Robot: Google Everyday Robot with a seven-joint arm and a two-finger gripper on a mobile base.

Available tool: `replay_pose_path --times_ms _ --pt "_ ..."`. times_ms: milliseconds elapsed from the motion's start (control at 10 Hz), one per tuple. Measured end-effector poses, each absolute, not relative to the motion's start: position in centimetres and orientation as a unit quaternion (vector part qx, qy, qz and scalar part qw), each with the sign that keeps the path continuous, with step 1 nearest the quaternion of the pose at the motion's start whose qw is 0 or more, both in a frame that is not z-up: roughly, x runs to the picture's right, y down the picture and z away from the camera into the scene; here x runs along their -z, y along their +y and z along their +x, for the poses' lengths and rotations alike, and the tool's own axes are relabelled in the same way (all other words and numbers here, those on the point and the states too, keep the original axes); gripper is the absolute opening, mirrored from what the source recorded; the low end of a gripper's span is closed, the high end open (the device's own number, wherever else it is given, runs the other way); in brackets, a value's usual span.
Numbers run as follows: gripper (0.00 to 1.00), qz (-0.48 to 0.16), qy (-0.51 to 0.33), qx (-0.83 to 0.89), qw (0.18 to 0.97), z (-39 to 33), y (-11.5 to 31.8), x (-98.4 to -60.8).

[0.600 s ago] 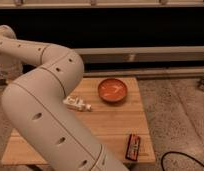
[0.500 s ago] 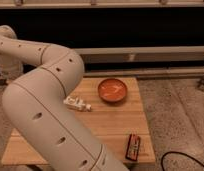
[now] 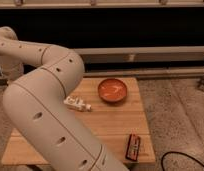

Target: Place the white sponge in the ceramic cup

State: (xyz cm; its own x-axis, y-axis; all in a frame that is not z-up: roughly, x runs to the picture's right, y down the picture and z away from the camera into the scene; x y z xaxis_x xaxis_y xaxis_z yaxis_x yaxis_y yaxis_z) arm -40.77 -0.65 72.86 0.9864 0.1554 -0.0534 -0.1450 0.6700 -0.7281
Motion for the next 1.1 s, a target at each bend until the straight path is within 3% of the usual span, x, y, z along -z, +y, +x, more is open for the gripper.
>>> replay_pose_path --times_ms 500,700,1100 --pt "0.52 -0.397 -0.007 -0.086 0.914 -40.79 -0.52 -73.22" --pt "0.34 -0.396 -0.006 -0.091 0.914 -40.64 -0.53 -73.52" --pt "0.31 -0.396 -0.007 -0.095 0.913 -40.60 -0.45 -73.89"
